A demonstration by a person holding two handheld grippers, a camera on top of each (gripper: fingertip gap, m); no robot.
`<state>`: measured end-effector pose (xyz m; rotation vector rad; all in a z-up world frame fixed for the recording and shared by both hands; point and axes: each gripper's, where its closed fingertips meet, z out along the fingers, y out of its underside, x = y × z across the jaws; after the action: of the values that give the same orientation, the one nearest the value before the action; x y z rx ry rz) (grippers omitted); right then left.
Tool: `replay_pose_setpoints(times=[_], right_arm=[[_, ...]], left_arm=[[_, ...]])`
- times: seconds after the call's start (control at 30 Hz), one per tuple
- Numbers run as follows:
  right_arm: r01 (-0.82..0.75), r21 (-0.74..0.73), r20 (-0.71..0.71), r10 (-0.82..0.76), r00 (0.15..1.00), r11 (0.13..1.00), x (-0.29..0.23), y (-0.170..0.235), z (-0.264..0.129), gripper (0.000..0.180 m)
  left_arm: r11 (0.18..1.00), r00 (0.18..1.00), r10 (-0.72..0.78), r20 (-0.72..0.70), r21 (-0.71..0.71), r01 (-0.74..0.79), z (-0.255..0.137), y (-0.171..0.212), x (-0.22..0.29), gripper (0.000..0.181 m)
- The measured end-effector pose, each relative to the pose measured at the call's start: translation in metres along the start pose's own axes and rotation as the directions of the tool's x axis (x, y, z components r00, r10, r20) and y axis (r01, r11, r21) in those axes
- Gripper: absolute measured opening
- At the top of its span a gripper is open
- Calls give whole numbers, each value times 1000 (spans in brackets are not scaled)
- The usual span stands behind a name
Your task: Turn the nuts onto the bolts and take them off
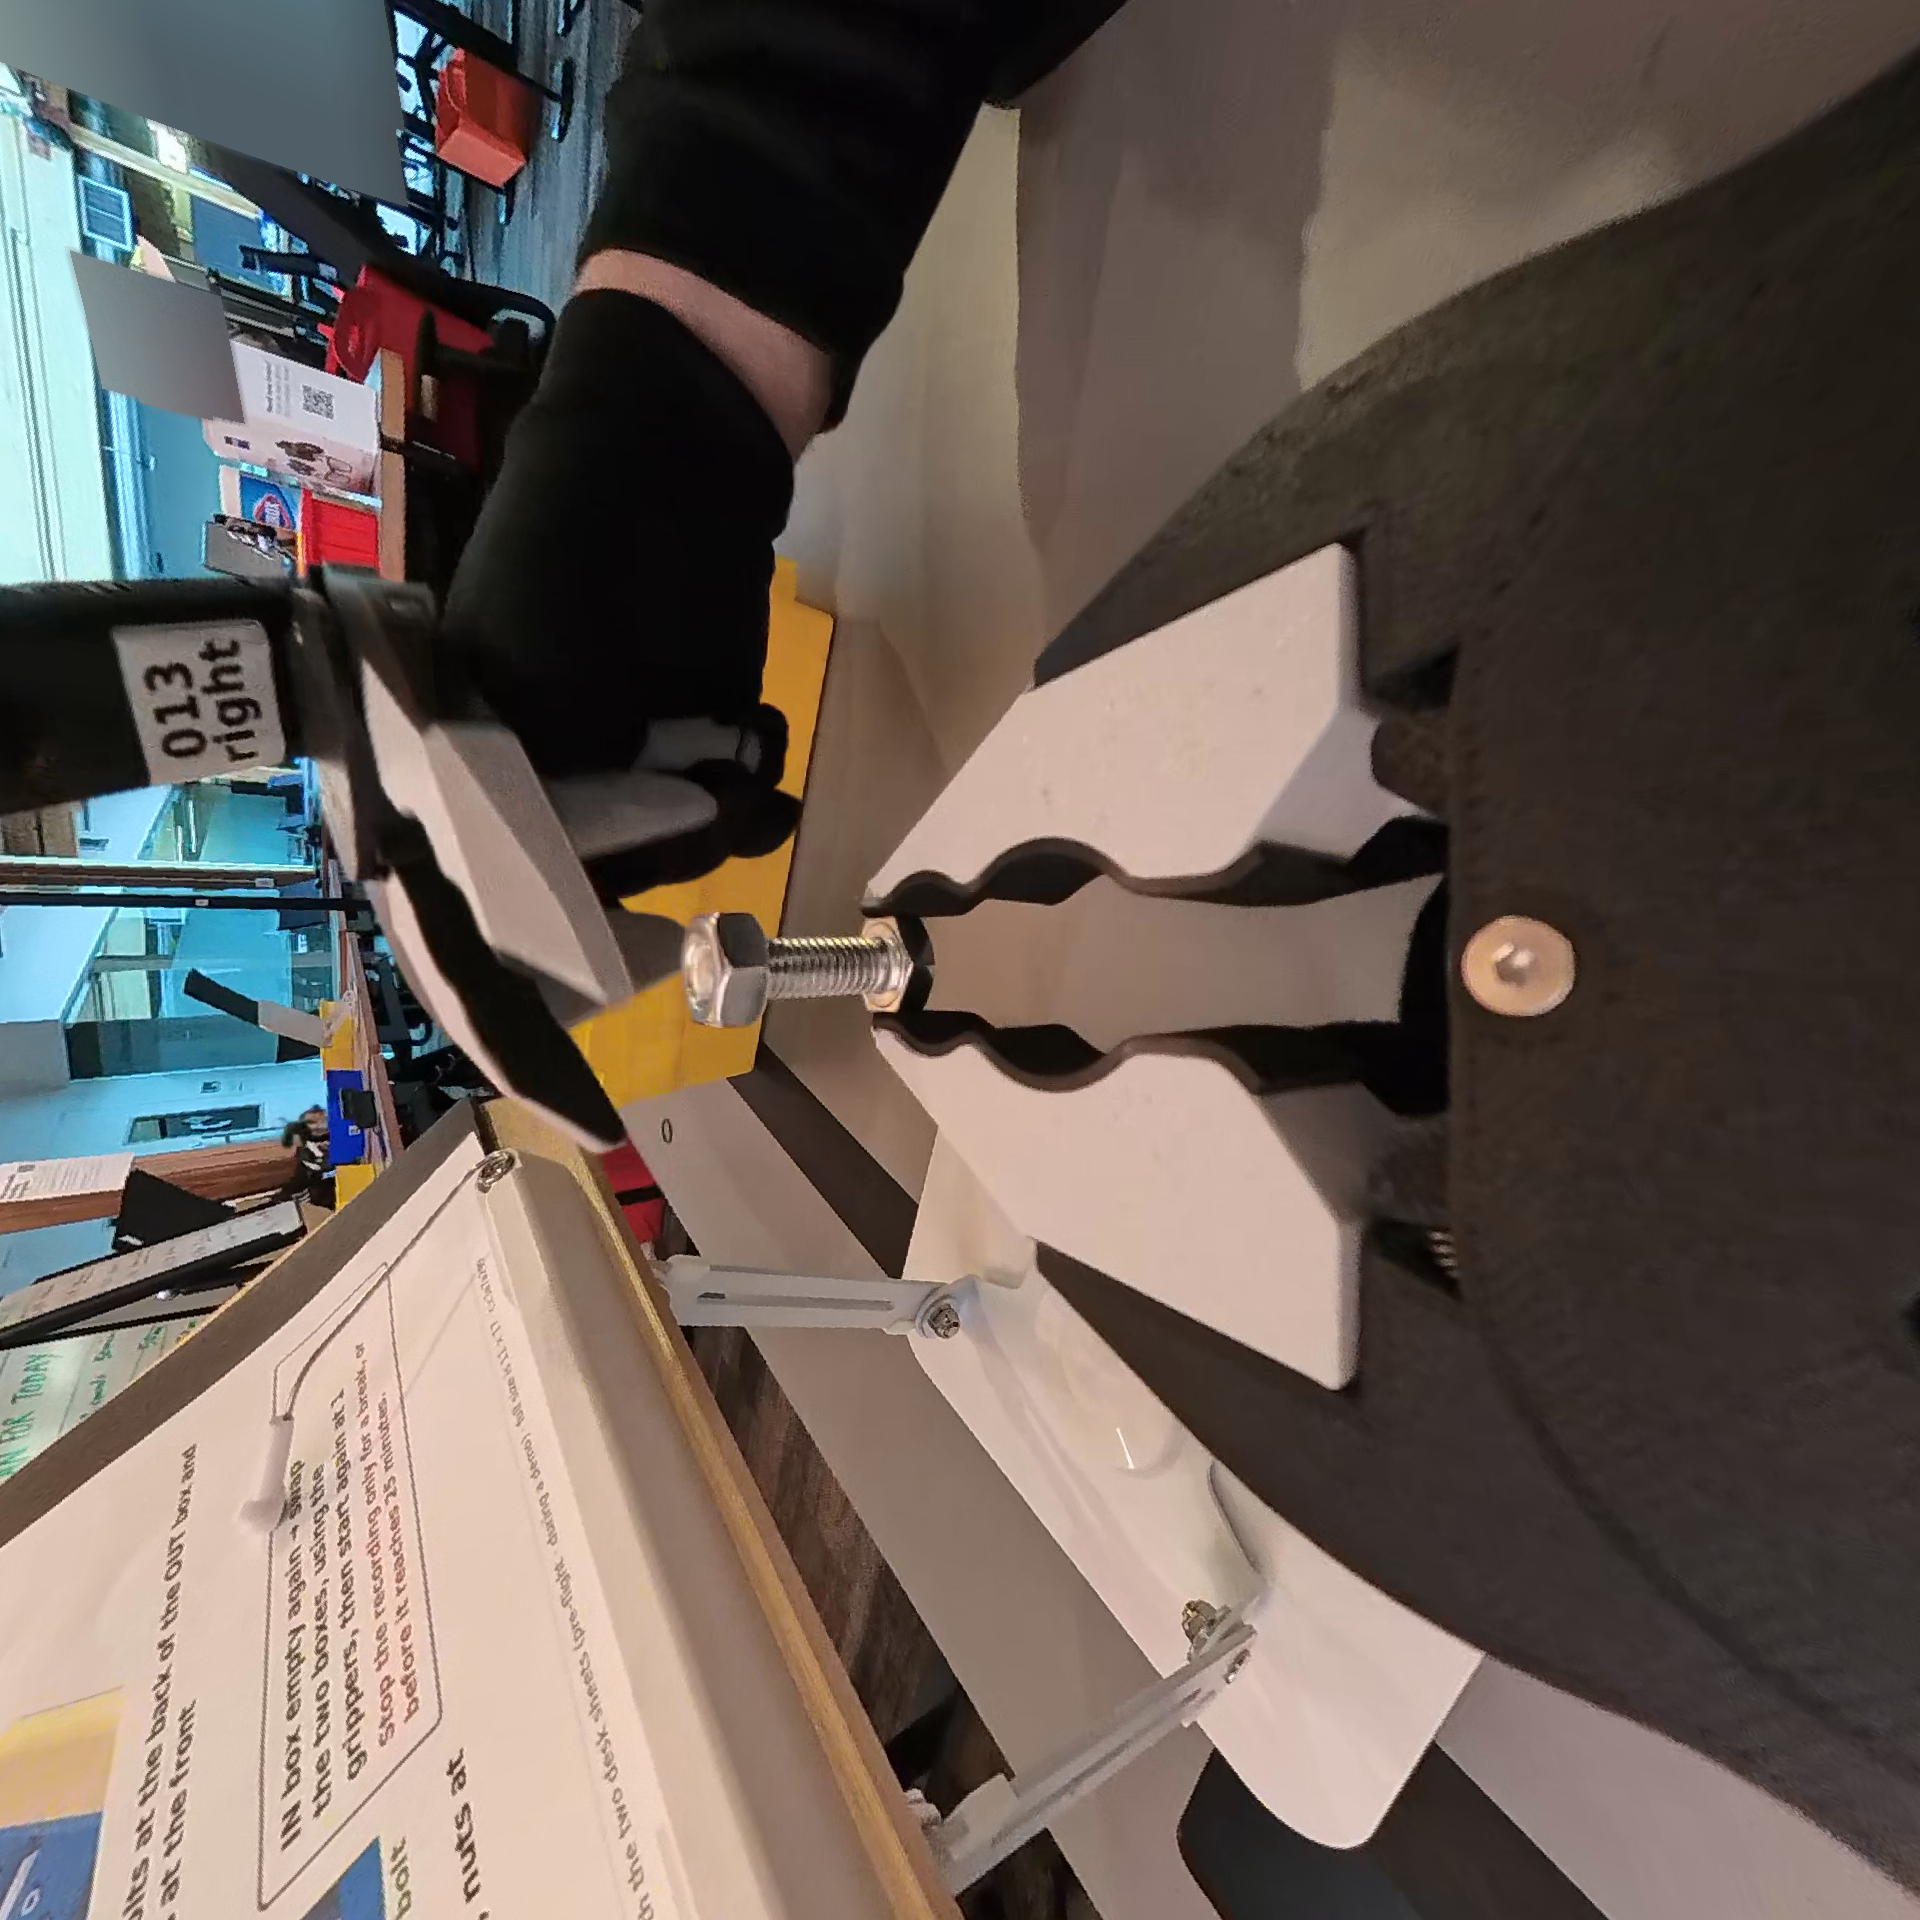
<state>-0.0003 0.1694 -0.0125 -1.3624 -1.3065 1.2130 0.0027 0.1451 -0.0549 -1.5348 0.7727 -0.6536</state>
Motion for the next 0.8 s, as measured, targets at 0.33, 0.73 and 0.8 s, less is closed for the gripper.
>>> replay_pose_setpoints(times=[0.33,0.73,0.8], right_arm=[[40,-53,-9,-41,999,998,-2,9,7,29],[48,-30,50,-46,998,998,-12,8,10,36],[32,-15,74,-30,997,999,-16,6,10,34]], left_arm=[[1000,1000,-12,18,11,12,-3,-2,-6,16],[1000,1000,-7,9,14,7,-2,-2,-3,16],[999,1000,-21,5,25,21,-3,-3,-4,16]])
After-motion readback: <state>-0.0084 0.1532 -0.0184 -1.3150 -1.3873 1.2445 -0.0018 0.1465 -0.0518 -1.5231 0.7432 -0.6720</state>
